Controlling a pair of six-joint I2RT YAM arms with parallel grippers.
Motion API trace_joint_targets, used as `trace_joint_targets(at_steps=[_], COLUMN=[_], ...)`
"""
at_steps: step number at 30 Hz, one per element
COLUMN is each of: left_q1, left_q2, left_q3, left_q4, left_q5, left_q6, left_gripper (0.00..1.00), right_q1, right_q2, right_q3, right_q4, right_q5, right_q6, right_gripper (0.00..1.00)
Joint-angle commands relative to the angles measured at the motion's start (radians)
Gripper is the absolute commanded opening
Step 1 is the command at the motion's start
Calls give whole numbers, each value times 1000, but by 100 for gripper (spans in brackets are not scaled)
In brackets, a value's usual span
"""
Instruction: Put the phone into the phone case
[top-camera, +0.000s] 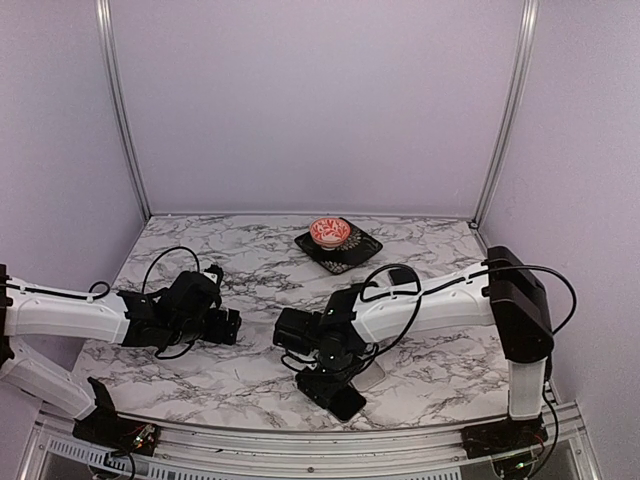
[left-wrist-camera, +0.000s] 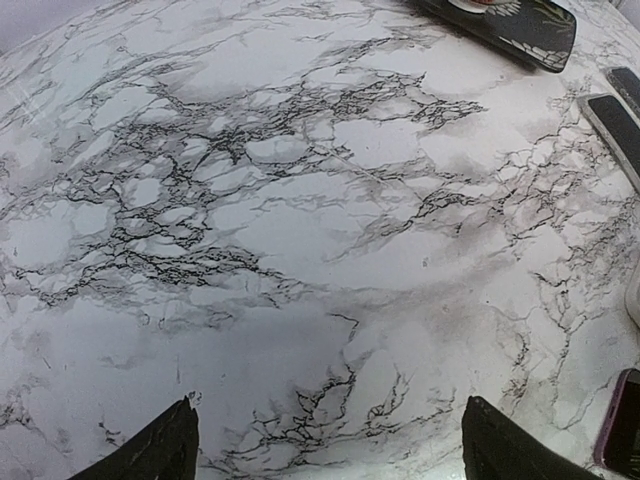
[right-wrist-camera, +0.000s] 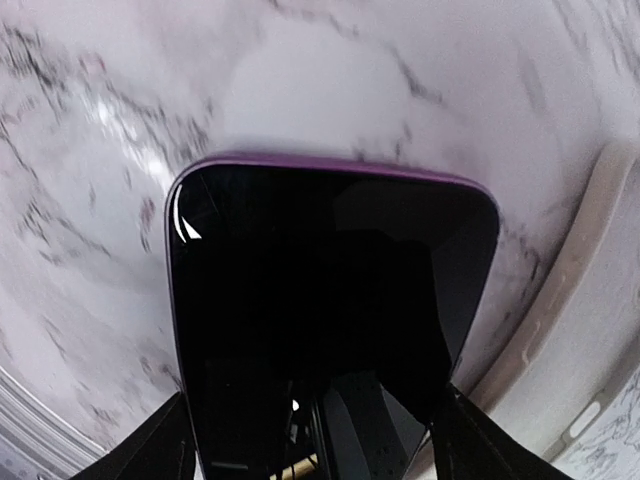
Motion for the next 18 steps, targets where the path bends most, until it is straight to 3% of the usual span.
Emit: trace_joint_targets(at_steps=[1, 6, 9, 14, 18], left_q1=[9, 10, 10, 12, 13], left_q2=[15, 20, 12, 5, 8], left_q3=[11, 20, 18, 6, 6], left_q4=[-2, -4, -5, -5, -5], left_q5=[3, 11, 13, 7, 9], left_q6=[16, 23, 23, 20, 19], left_gripper=[92, 92, 92, 92, 92], right_q1=[3, 3, 3, 3, 3], right_q2=[-13, 19, 40, 54, 73], right_q3=[-34, 19, 29, 42, 69], right_q4=[-191, -195, -188, -171, -156], right_q5=[-40, -41, -42, -79, -79], right_q6=[-17, -44, -56, -53, -55], right_gripper=[80, 93, 95, 93, 84])
